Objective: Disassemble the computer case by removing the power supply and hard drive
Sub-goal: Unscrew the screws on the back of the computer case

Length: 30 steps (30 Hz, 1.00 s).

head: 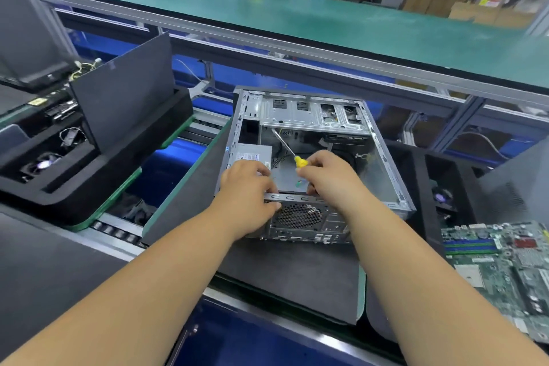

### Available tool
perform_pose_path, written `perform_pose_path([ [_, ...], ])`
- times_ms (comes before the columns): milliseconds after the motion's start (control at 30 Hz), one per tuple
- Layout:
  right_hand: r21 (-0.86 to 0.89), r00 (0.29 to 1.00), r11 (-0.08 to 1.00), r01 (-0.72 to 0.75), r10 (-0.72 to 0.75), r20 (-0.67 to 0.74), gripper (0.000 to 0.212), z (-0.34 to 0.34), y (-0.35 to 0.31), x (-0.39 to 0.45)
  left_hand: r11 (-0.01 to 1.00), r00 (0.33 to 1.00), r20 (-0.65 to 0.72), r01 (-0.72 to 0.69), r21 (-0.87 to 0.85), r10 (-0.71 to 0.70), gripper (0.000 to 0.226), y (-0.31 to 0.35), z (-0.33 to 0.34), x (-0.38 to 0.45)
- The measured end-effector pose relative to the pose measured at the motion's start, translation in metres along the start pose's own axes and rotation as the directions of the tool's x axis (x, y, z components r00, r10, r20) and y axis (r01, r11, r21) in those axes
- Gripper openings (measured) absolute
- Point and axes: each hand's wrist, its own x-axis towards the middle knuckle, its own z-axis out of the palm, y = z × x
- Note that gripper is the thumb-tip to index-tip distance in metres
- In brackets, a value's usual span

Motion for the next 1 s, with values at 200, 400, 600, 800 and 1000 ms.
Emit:
perform_pose_path([
  [200,0.119,0.999,0.993,0.001,-0.006,0.040,0.012,-0.001,0.010,0.006,0.992,0.997,0.036,0.078,-0.096,-0.075,0.015,-0.003,-0.004,0.001],
  [400,0.160,0.998,0.987,0.005,-0.014,0.060,0.011,0.001,0.018,0.005,0.992,0.996,0.062,0.069,-0.102,-0.063,0.016,-0.004,-0.007,0.001],
  [600,0.187,0.998,0.982,0.000,-0.012,0.066,0.012,0.000,0.021,0.006,0.992,0.998,0.053,0.043,-0.117,-0.037,0.016,-0.006,-0.004,-0.001],
  [800,0.334,0.996,0.939,0.076,-0.089,0.024,0.012,-0.002,0.026,-0.008,0.993,0.999,0.044,0.025,-0.116,-0.020,0.016,-0.008,0.000,-0.001],
  [1000,0.383,0.999,0.923,0.038,-0.037,-0.008,0.016,0.002,0.033,-0.040,0.993,0.997,0.078,0.027,-0.117,-0.018,0.013,-0.007,-0.005,0.003],
])
